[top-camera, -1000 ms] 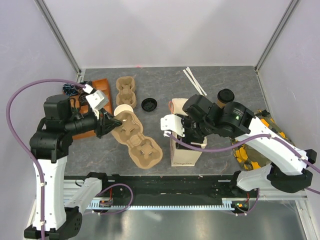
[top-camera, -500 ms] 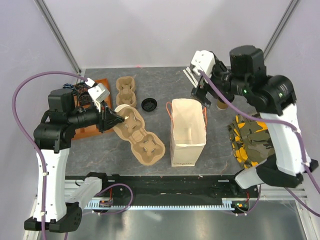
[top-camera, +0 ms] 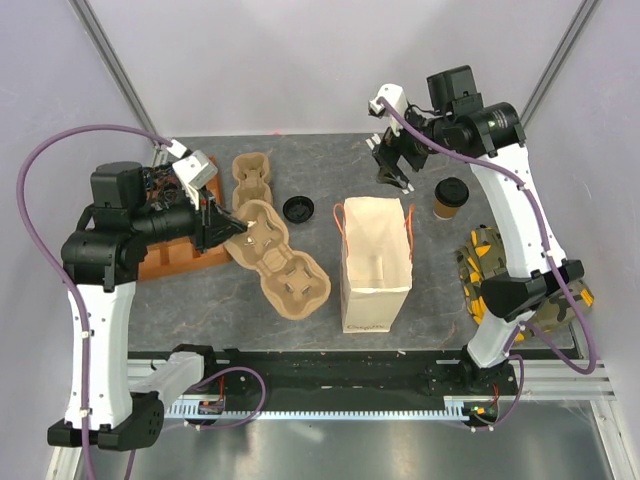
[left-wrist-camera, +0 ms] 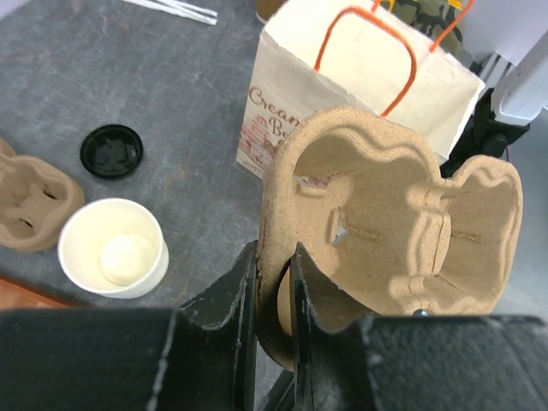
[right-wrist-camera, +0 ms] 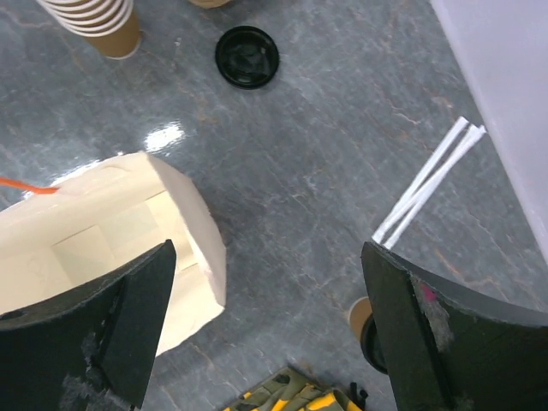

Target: Pack the takeout coffee

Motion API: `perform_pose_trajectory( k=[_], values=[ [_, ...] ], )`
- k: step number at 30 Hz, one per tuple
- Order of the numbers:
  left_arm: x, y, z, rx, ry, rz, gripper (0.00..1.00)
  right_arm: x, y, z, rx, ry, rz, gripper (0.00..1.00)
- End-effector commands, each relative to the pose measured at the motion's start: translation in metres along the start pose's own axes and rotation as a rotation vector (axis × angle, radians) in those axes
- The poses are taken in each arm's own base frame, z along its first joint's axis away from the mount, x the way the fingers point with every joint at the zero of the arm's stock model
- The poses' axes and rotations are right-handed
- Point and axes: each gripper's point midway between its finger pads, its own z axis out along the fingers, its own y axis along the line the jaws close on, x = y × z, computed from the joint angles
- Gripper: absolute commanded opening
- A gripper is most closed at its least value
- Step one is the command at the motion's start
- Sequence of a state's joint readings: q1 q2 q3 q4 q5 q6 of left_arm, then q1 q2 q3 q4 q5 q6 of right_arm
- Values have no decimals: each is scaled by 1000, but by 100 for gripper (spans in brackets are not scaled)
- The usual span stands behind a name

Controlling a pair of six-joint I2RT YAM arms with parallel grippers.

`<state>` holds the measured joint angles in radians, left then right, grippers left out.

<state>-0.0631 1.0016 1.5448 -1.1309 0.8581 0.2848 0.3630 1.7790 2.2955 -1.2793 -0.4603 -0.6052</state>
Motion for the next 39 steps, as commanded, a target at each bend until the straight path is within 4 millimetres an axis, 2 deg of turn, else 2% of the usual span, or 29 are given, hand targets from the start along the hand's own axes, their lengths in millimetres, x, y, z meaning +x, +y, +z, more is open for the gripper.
perform_pose_trajectory(
  k=[1,6,10,12,15,18,20,25,29,32,36,38,39],
  values=[
    [-25,-4,-9,-9,-28,26,3,-12,16,-13,-43,-67,-31,98],
    [-26,7,0,38,17,93,2,12,29,-2,-149,25,-108,98],
    [-32,4,7,111,10,72,2,27,41,-2,-182,91,-138,91],
    [-41,3,6,119,-5,85,2,37,59,2,-199,161,-232,87],
    [-59,10,1,67,-25,141,2,47,74,9,-232,201,-266,79],
    [-70,12,1,63,-38,156,2,52,63,18,-189,232,-233,72],
    [-73,13,3,70,-37,160,2,50,56,21,-167,227,-220,72],
    [-77,15,7,60,-26,224,2,56,65,25,-214,232,-211,68],
    [-64,16,22,109,14,240,2,74,71,31,-252,276,-206,63],
    [-65,16,29,113,22,246,2,79,74,36,-279,284,-211,53],
    [-81,16,30,77,-6,272,2,72,68,41,-256,282,-159,14],
    [-100,10,23,64,-48,299,2,58,63,38,-220,249,-139,9],
    [-107,9,20,55,-63,290,2,52,61,35,-205,237,-121,0]
  ],
)
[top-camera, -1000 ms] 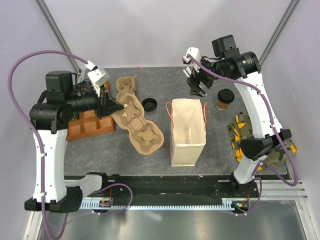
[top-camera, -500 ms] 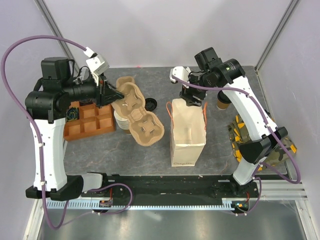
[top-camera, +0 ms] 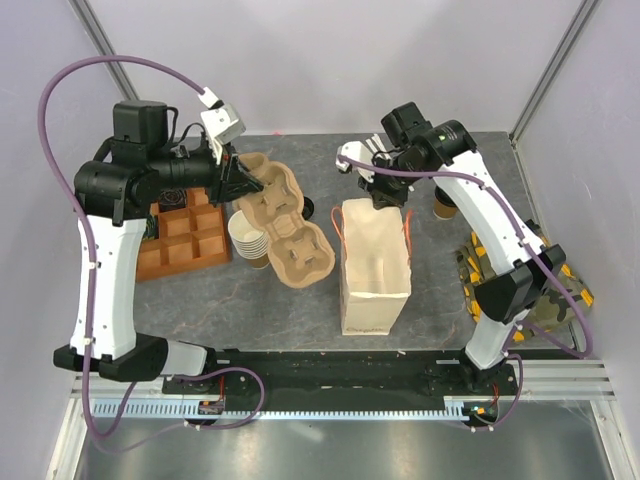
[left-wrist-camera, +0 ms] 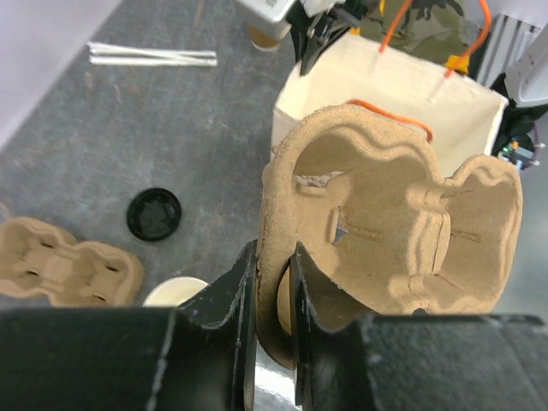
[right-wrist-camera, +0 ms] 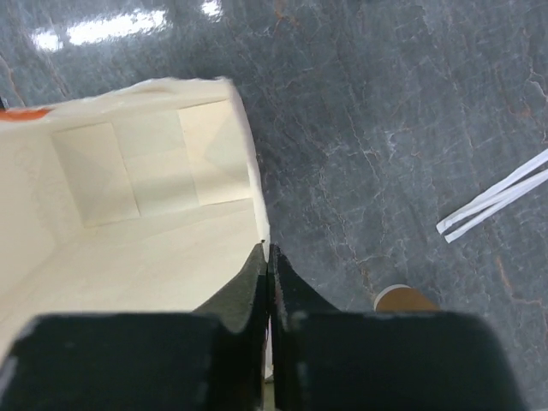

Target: Pack the takeout coffee

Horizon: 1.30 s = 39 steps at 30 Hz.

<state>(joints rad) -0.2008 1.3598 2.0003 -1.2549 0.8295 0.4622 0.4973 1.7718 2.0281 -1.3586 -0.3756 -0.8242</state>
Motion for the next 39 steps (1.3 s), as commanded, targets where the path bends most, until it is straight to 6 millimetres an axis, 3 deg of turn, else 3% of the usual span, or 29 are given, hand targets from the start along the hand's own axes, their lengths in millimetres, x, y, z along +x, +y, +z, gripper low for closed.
perform_pose_trajectory(
  k=[1,6,7,12,15,16,18,19,28,35,39],
  values=[
    [-55,0,-21,-86,-122,114,2,-20,1,-23,35,-50,110,0],
    [-94,1,-38,-211,-213,228,2,-34,4,-47,96,-113,202,0],
    [-105,-5,-39,-218,-244,272,2,-32,7,-45,91,-108,228,0],
    [-133,-1,-45,-352,-277,401,2,-35,25,-42,92,-106,252,0],
    [-148,-9,-43,-367,-310,472,2,-40,29,-41,104,-121,257,0],
    [-152,-21,-37,-334,-322,502,2,-40,31,-42,104,-123,262,0],
    [-152,-25,-29,-352,-293,569,2,-42,32,-42,103,-127,280,0],
    [-153,-42,-19,-306,-296,601,2,-42,32,-43,105,-129,284,0],
    [-153,-70,17,-335,-283,819,2,-51,33,-51,122,-150,289,0],
    [-125,-86,36,-280,-207,928,2,-55,40,-53,113,-162,274,0],
    [-102,-100,56,-231,-156,939,2,-58,42,-53,114,-170,275,0]
  ],
)
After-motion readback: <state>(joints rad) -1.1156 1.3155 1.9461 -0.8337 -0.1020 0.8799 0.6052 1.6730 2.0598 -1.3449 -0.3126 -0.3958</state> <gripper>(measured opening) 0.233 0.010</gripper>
